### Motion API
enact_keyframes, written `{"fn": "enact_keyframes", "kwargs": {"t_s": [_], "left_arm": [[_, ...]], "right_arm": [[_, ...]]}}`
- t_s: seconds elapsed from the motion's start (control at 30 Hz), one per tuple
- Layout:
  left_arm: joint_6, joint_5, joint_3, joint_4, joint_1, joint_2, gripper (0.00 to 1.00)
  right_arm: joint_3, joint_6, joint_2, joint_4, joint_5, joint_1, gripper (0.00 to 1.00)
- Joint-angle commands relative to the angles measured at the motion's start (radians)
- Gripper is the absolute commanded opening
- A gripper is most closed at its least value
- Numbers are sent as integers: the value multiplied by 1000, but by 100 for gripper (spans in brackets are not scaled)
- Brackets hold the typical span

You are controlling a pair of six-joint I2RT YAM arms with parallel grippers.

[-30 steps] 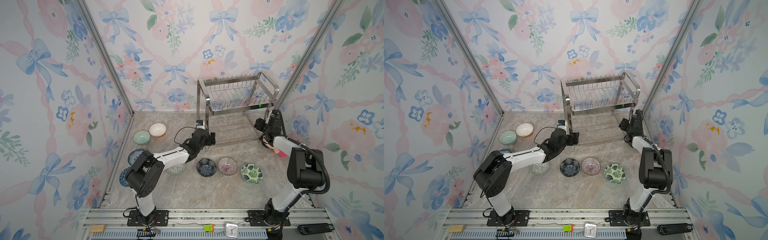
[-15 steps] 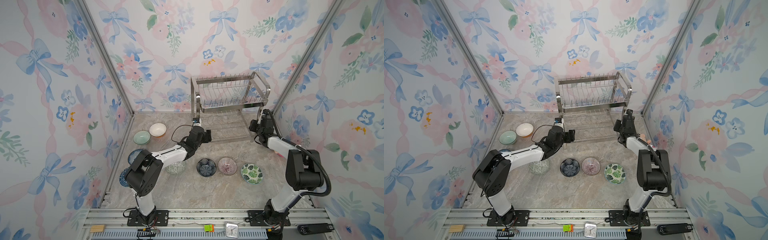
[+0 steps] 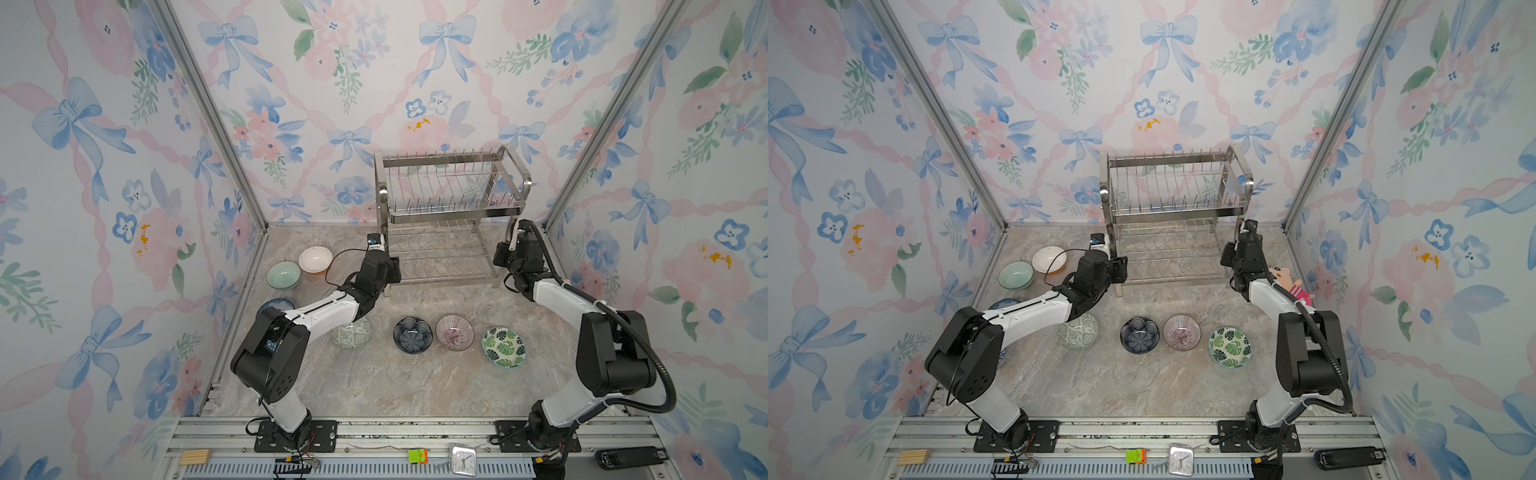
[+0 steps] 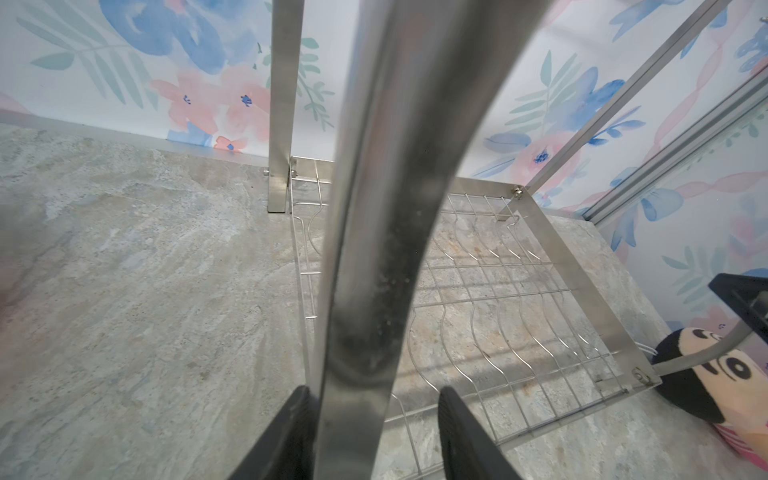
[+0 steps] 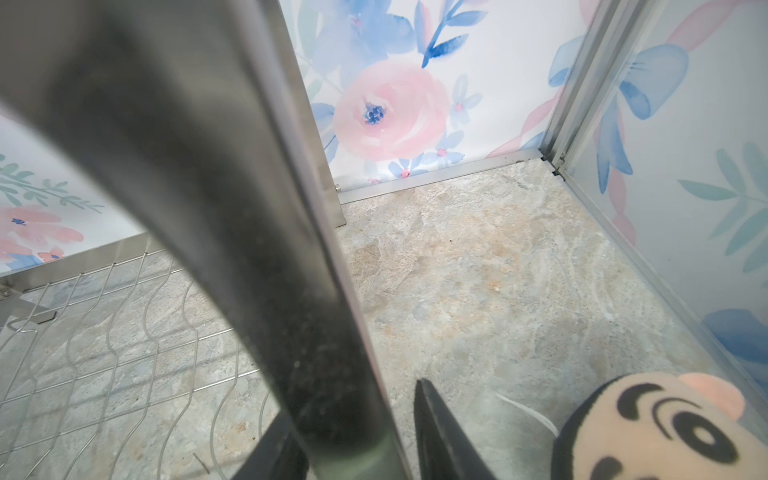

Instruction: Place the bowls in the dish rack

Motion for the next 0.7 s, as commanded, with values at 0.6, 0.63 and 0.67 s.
{"fn": "enact_keyframes", "kwargs": {"t_s": [0.6, 0.63, 0.67], "left_arm": [[-12, 39, -179, -18, 95, -193, 44], [-12, 41, -186, -19, 98, -201, 44], [-10, 39, -189, -22, 98, -207, 45]], "right_arm": [[-156, 22, -192, -19, 40, 225, 28], [-163, 30, -201, -21, 45, 229, 28], [-167, 37, -209, -27, 46, 231, 27]]}}
